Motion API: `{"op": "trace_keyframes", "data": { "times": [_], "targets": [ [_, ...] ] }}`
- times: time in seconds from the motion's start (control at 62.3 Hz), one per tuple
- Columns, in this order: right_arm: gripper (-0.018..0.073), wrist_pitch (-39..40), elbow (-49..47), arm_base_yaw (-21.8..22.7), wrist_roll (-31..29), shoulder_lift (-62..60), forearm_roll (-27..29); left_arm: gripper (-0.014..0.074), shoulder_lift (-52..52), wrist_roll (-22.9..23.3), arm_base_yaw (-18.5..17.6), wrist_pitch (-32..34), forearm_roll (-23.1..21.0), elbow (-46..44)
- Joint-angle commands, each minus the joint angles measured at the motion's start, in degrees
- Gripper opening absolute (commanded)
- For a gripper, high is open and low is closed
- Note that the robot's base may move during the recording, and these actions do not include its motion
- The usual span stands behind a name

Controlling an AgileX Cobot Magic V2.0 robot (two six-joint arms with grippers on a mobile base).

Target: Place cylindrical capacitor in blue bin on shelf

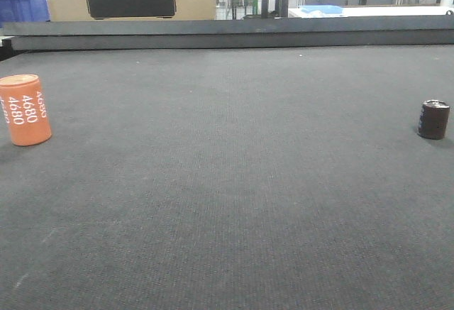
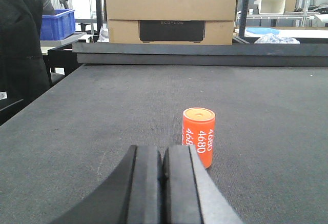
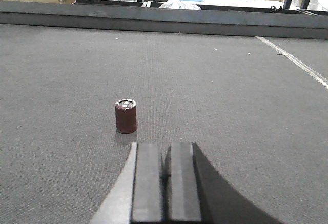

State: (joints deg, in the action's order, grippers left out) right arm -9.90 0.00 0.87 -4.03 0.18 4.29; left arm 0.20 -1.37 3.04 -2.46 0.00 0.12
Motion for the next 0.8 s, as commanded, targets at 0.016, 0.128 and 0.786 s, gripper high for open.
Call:
{"op": "trace_keyframes", "data": {
  "times": [0.016,0.128,0.786],
  "targets": [
    [-0.0154,1.34,0.0,0.09,0.06,-0.18,-0.32,-0.0111,-0.2,0.44,-0.33,0.9,0.0,-0.12],
    [-0.0154,1.34,0.0,0.09,0.06,-0.18,-0.32,-0.0111,-0.2,0.44,-0.33,0.9,0.0,-0.12],
    [-0.0154,4.55,0.0,0.08,0.06,-0.18,-0.32,-0.0111,-0.2,0.44,-0.33,2.09,0.0,-0.12]
  ]
}}
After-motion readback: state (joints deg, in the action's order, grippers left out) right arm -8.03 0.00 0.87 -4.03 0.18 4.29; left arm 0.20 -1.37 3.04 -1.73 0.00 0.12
